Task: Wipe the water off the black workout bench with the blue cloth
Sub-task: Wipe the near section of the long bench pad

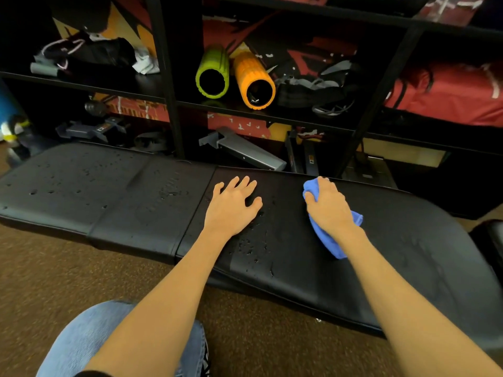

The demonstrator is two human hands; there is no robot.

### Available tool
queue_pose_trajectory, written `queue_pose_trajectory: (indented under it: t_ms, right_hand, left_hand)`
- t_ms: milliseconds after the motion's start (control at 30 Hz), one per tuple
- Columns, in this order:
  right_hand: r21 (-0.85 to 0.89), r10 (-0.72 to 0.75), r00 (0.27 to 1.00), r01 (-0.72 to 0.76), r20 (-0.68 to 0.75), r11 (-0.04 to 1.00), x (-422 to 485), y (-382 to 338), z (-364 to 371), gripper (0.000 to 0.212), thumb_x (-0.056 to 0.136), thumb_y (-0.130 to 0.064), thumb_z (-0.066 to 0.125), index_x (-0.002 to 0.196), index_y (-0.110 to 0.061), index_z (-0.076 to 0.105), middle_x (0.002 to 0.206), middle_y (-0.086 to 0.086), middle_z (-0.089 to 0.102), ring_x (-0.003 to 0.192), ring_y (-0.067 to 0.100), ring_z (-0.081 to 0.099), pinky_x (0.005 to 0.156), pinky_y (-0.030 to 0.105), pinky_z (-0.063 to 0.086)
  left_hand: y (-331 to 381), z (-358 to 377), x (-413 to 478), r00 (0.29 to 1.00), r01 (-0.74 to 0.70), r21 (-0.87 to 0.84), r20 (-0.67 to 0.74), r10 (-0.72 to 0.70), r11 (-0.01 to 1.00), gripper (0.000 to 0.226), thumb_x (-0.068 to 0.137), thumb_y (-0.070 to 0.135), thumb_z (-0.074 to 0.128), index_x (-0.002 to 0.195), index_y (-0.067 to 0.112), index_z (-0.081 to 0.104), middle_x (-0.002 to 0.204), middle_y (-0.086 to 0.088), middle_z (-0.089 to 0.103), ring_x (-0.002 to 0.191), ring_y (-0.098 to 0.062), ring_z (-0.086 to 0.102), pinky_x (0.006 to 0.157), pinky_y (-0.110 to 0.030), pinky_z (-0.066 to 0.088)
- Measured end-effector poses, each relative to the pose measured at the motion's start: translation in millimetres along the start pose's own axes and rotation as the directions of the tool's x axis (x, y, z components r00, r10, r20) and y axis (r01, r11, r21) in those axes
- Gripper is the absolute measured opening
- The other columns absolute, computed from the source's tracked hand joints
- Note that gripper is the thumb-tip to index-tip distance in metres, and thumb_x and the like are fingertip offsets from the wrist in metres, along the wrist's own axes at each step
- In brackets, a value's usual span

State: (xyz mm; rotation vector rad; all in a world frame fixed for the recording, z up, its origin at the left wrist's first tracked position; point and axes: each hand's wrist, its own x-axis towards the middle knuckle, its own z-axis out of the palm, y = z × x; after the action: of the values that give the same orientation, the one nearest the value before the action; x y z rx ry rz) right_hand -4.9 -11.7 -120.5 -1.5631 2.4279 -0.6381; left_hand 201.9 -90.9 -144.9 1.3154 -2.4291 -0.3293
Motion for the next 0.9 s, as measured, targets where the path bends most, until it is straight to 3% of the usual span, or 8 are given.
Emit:
queue_pose_trajectory:
  t_ms: [67, 200, 300, 433, 500, 600, 767, 900]
  right_hand:
    - [-0.066, -0.008, 0.999, 0.006, -0.036, 0.998, 0.5, -21.8, 7.9, 0.044, 0.097, -0.027, 0.044, 0.132, 0.0, 0.04, 0.13, 0.02, 0.044, 0.116, 0.039, 0.044, 0.096, 0.044, 0.034]
    - [-0.098, -0.158, 0.987, 0.155, -0.026, 0.983, -19.6, -52.8, 26.5, 0.044, 0.097, -0.031, 0.042, 0.131, -0.003, 0.043, 0.126, 0.015, 0.047, 0.111, 0.031, 0.047, 0.094, 0.039, 0.036]
    - [-0.054, -0.256, 0.967, 0.256, 0.013, 0.965, -54.1, -61.0, 26.9, 0.048, 0.099, -0.032, 0.041, 0.138, -0.005, 0.038, 0.138, 0.013, 0.043, 0.123, 0.029, 0.042, 0.102, 0.036, 0.031]
    - [0.02, -0.365, 0.923, 0.365, 0.122, 0.931, -98.1, -36.9, 10.7, 0.054, 0.099, -0.036, 0.042, 0.147, -0.015, 0.029, 0.154, 0.002, 0.028, 0.142, 0.019, 0.024, 0.114, 0.025, 0.014]
    - [0.009, -0.345, 0.929, 0.347, 0.13, 0.938, -99.3, -14.4, 1.2, 0.055, 0.098, -0.037, 0.043, 0.147, -0.017, 0.029, 0.154, 0.001, 0.029, 0.142, 0.018, 0.024, 0.114, 0.024, 0.013]
    - [-0.004, -0.229, 0.97, 0.23, 0.079, 0.973, -87.5, 8.2, -8.5, 0.053, 0.098, -0.034, 0.044, 0.145, -0.013, 0.031, 0.147, 0.007, 0.038, 0.135, 0.027, 0.035, 0.109, 0.03, 0.025]
    - [-0.127, -0.124, 0.991, 0.117, -0.044, 0.985, -68.6, -17.8, 5.5, 0.047, 0.098, -0.029, 0.042, 0.137, -0.003, 0.039, 0.135, 0.015, 0.047, 0.122, 0.03, 0.043, 0.1, 0.038, 0.033]
    - [-0.08, -0.244, 0.97, 0.243, -0.008, 0.967, -91.3, -55.4, 26.0, 0.051, 0.098, -0.033, 0.042, 0.139, -0.004, 0.04, 0.142, 0.016, 0.042, 0.129, 0.03, 0.039, 0.105, 0.04, 0.03]
  left_hand:
    - [-1.0, 0.3, -0.5, 1.0, 0.001, -0.006, 0.0, -0.001, 1.0, 0.053, 0.097, 0.045, 0.037, 0.146, 0.025, 0.035, 0.154, 0.003, 0.03, 0.144, -0.015, 0.018, 0.118, -0.039, 0.009]
    - [-3.0, 1.5, -0.1, 1.0, 0.004, -0.006, -0.011, -0.004, 1.0, 0.054, 0.096, 0.044, 0.039, 0.146, 0.024, 0.036, 0.154, 0.002, 0.03, 0.144, -0.015, 0.019, 0.117, -0.039, 0.009]
    - [-4.0, 2.7, 0.2, 1.0, 0.004, -0.012, 0.002, -0.004, 1.0, 0.053, 0.096, 0.043, 0.04, 0.146, 0.024, 0.036, 0.154, 0.0, 0.03, 0.144, -0.016, 0.019, 0.117, -0.039, 0.009]
    - [0.9, 1.9, -0.4, 1.0, -0.009, -0.045, 0.009, 0.009, 0.999, 0.053, 0.097, 0.041, 0.041, 0.145, 0.022, 0.037, 0.154, -0.001, 0.031, 0.144, -0.018, 0.019, 0.118, -0.04, 0.009]
    - [1.6, -1.5, 0.8, 0.999, -0.02, -0.05, 0.024, 0.021, 0.999, 0.052, 0.098, 0.041, 0.04, 0.146, 0.021, 0.036, 0.154, -0.002, 0.03, 0.145, -0.018, 0.018, 0.118, -0.04, 0.009]
    - [3.5, -7.3, -2.1, 0.998, -0.015, -0.065, 0.061, 0.019, 0.998, 0.049, 0.099, 0.037, 0.04, 0.145, 0.02, 0.038, 0.154, -0.002, 0.031, 0.145, -0.019, 0.019, 0.119, -0.042, 0.008]
    - [16.8, -6.5, -24.9, 0.998, -0.028, -0.033, 0.051, 0.03, 0.999, 0.045, 0.099, 0.037, 0.039, 0.141, 0.021, 0.043, 0.151, -0.001, 0.036, 0.143, -0.02, 0.025, 0.118, -0.047, 0.01]
    - [22.1, -2.6, -46.0, 1.0, -0.005, -0.019, 0.027, 0.005, 1.0, 0.046, 0.1, 0.034, 0.037, 0.144, 0.022, 0.038, 0.154, -0.001, 0.03, 0.145, -0.019, 0.019, 0.116, -0.046, 0.01]
